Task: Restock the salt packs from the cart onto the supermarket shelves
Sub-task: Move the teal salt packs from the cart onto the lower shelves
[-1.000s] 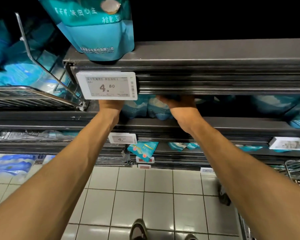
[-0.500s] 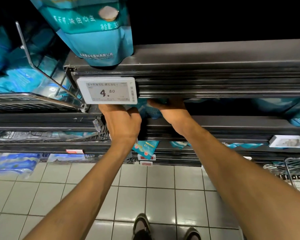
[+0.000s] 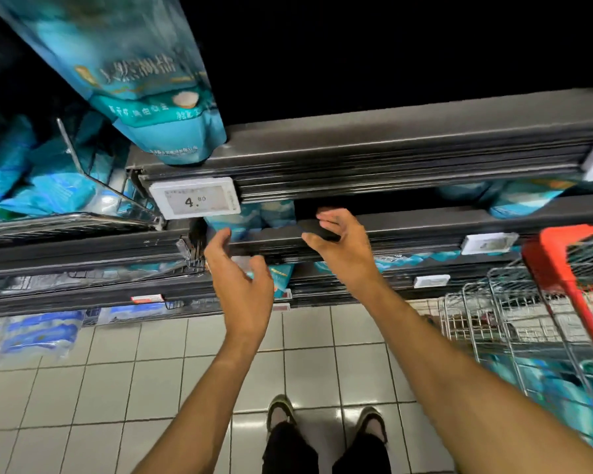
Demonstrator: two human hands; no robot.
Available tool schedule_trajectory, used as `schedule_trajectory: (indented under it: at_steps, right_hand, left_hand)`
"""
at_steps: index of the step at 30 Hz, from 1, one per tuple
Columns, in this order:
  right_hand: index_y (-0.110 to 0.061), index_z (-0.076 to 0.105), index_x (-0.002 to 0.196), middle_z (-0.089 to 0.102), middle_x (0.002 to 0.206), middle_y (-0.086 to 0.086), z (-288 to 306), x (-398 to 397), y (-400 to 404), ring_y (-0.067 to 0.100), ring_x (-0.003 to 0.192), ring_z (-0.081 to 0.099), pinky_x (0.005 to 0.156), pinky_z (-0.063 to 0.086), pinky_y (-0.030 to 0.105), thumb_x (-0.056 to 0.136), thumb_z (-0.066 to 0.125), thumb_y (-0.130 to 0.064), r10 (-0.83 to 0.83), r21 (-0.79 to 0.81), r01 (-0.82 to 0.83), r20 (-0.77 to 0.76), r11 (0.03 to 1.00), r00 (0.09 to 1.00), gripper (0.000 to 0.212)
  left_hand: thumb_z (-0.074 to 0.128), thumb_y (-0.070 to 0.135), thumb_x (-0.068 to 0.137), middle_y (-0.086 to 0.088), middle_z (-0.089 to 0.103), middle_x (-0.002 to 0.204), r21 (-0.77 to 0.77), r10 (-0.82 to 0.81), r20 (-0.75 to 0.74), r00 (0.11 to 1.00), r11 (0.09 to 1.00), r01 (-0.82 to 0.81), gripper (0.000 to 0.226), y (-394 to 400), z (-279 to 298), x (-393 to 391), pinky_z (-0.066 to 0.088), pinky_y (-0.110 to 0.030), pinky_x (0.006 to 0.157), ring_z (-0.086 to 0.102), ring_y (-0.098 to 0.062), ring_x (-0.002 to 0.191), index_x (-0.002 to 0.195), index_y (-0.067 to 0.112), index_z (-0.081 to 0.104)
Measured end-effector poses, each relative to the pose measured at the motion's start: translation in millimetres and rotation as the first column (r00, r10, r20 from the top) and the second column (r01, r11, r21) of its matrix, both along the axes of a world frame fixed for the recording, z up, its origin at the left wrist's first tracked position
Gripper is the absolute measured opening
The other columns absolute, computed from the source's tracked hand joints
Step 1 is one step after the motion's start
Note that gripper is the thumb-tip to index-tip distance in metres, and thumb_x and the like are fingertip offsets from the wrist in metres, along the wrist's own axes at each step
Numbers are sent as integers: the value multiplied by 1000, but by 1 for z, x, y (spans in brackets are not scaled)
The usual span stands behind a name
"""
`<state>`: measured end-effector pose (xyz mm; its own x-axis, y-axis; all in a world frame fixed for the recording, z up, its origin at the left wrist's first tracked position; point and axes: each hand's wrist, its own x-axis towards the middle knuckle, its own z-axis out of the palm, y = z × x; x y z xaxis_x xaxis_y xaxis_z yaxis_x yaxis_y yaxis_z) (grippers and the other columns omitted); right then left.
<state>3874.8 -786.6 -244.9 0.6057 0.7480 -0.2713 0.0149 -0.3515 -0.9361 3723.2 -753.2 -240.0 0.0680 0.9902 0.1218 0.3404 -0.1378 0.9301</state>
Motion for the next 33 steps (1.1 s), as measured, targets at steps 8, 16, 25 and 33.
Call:
schedule_trajectory:
  at_steps: [8,16,25,33]
  right_hand:
    - [14,63,104,61,86,21,91,9,-120,30,78,60,77,57,41,91,54,16,-193,98,205,-119,974,974,15]
    - [3,66,96,62,82,30,185,31,-268,19,66,53,63,47,21,92,54,13,-555,120,556,-47,822,831,16]
    - [-5,65,91,65,63,-5,153,97,-488,11,60,63,54,53,28,99,59,-17,-913,-110,907,-48,408,405,15]
    - [-7,55,81,59,78,16,5,82,-592,26,71,56,62,45,37,100,53,-18,-975,-551,805,-133,221,176,22]
  left_hand:
    - [48,-2,97,-2,65,102,-155,-470,-23,883,874,461,24,-50,45,15,49,-30,88,61,-8,94,112,15,56]
    - [40,-11,97,-18,65,92,-229,-823,86,562,533,815,22,-131,133,114,50,-16,64,62,-18,71,107,-2,56]
    - [52,6,96,-9,64,92,-449,-992,-52,-119,-83,890,11,-307,132,264,54,-32,62,67,-15,73,98,15,57]
    - [46,25,97,0,47,64,-648,-803,-470,-367,31,761,33,-405,23,342,37,-30,60,52,-23,70,66,23,37]
